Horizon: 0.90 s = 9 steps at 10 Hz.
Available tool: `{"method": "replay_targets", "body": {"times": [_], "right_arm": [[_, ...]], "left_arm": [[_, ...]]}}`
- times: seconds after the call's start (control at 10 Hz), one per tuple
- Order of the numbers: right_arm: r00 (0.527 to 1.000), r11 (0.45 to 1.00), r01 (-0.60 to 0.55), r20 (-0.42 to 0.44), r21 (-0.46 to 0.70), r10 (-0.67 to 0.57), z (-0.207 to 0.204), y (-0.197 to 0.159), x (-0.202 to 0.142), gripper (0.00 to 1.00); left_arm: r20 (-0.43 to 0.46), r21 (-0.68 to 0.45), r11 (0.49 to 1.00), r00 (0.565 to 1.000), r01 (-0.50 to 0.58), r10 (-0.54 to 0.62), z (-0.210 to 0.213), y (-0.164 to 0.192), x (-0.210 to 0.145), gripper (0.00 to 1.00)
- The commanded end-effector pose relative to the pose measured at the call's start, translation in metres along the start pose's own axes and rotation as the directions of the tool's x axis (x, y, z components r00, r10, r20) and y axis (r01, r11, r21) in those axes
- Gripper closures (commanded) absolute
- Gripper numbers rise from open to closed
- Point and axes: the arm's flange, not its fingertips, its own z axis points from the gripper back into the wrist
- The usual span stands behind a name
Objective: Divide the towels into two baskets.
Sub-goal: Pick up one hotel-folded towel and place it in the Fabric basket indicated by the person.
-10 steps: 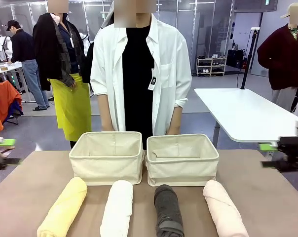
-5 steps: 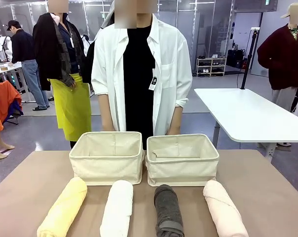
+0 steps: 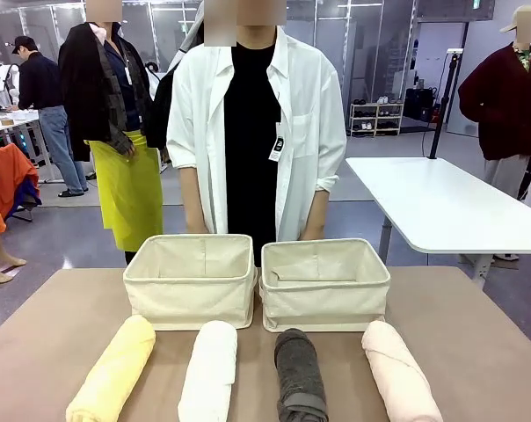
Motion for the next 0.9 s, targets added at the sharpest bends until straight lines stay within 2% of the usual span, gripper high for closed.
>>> {"method": "replay_targets", "body": {"times": [0.0,0.8], "right_arm": [[1.0,1.0,0.003,0.002,0.007,-0.003,0.0009,-0.0002,-0.0018,0.0],[1.0,1.0,0.003,0.002,0.007,-0.003,0.0009,-0.0002,-0.0018,0.0]], "left_arm": [[0.008,-0.008,1.0,1.0,0.0,0.0,0.0036,-0.0005,-0.0015,0.0],[0.008,-0.008,1.0,1.0,0.0,0.0,0.0036,-0.0005,-0.0015,0.0]]}}
